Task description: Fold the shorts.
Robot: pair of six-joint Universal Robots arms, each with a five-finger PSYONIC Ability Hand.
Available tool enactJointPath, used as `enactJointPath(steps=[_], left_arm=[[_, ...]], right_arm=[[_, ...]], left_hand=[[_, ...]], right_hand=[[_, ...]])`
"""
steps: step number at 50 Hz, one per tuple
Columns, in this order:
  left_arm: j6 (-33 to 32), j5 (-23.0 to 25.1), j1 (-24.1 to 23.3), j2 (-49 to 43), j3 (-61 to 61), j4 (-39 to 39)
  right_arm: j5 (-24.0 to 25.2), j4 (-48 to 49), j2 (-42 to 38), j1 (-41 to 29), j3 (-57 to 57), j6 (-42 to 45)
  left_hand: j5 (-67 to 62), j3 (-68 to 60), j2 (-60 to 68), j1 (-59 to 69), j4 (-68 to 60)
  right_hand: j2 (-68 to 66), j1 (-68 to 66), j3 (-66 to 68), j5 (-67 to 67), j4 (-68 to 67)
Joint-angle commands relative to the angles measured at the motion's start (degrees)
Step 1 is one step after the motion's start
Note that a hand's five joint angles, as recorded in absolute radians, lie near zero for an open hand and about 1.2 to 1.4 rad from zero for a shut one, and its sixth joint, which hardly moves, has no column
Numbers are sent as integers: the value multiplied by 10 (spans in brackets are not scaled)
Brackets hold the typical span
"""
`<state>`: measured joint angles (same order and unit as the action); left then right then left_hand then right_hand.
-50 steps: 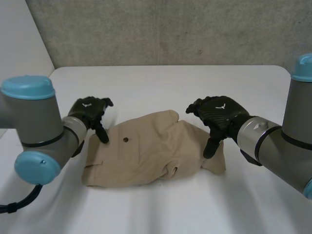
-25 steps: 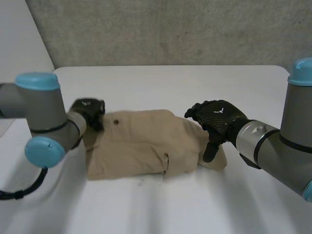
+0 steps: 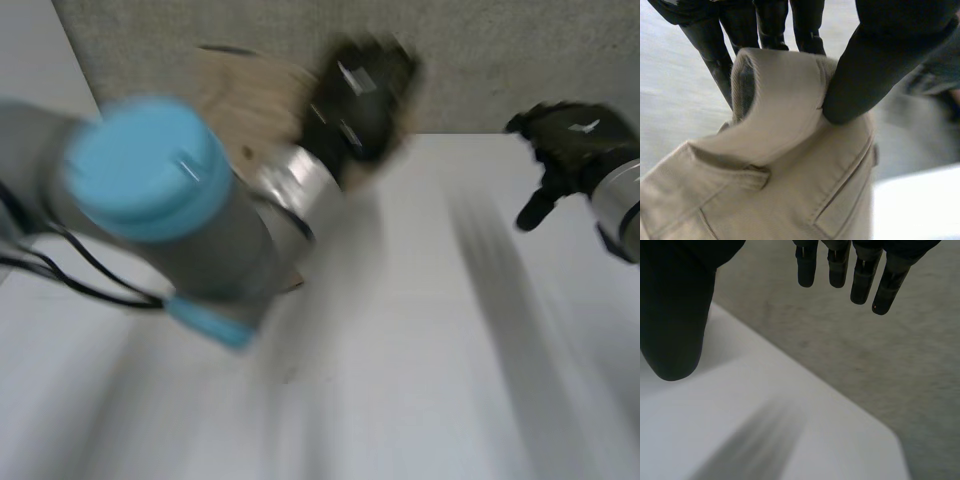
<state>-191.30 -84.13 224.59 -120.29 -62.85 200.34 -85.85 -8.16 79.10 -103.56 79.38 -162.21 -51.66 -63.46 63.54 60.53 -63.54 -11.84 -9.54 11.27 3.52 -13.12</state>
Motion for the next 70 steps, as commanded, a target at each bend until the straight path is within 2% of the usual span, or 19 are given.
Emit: enactJointPath(steps=[1,4,6,9,11,19,22,26,35,41,44,48,53,56,60,63,67,70], left_arm=[[-8,133,-57,-42,-82,-11],[-13,153,-50,-37,-88,-9],[-14,151,-39,-31,-86,-7],[-17,135,1,4,-86,-9],[-16,113,31,25,-89,-9],[-13,20,84,52,-107,-26],[-12,-8,109,52,-118,-46],[-12,-16,139,45,-117,-62],[-13,-18,204,-27,-77,-68],[-13,-11,219,-84,-46,-78],[-13,-9,222,-101,-32,-78],[-13,9,231,-137,0,-76],[-12,67,241,-191,54,-81],[-12,90,245,-210,74,-84],[-11,99,248,-249,116,-97],[-12,102,248,-272,146,-129],[-13,105,248,-284,167,-160],[-14,98,248,-279,169,-160]], right_arm=[[-2,10,8,47,-14,1],[4,9,8,47,-14,7],[5,7,7,46,-13,8],[9,4,4,45,-12,12],[21,2,4,46,-8,16],[81,-4,-1,41,3,5],[84,-13,-12,21,4,-12],[89,-16,-36,-2,-5,-47],[87,-1,-129,-47,-79,-158],[89,42,-223,-59,-152,-252],[87,61,-262,-66,-182,-274],[83,89,-325,-73,-238,-288],[82,89,-425,-79,-334,-290],[82,86,-459,-80,-370,-289],[82,71,-506,-80,-433,-289],[85,55,-522,-80,-457,-288],[90,25,-538,-80,-473,-284],[90,16,-538,-80,-475,-274]], left_hand=[[317,335,-336,-306,336],[393,411,-412,-382,412],[400,418,-419,-389,419],[398,416,-417,-387,417],[400,418,-419,-389,419],[395,413,-414,-384,414],[395,413,-414,-384,414],[395,413,-414,-384,414],[395,413,-414,-384,414],[395,413,-414,-384,414],[395,413,-414,-384,414],[395,413,-414,-384,414],[390,408,-409,-379,409],[380,398,-399,-369,399],[232,250,-251,-221,251],[138,156,-157,-127,157],[5,23,-24,6,24],[-183,-165,164,194,-164]], right_hand=[[18,-5,-13,-35,31],[18,-5,-13,-35,31],[18,-5,-13,-35,31],[18,-5,-13,-35,31],[18,-5,-13,-35,31],[18,-5,-13,-35,31],[18,-5,-13,-35,31],[18,-5,-13,-35,31],[18,-5,-13,-35,31],[18,-5,-13,-35,31],[18,-5,-13,-35,31],[18,-5,-13,-35,31],[-26,-49,32,9,-13],[-61,-84,67,45,-49],[-204,-227,210,187,-191],[-231,-254,237,214,-218],[-347,-370,353,330,-334],[-617,-640,623,601,-604]])
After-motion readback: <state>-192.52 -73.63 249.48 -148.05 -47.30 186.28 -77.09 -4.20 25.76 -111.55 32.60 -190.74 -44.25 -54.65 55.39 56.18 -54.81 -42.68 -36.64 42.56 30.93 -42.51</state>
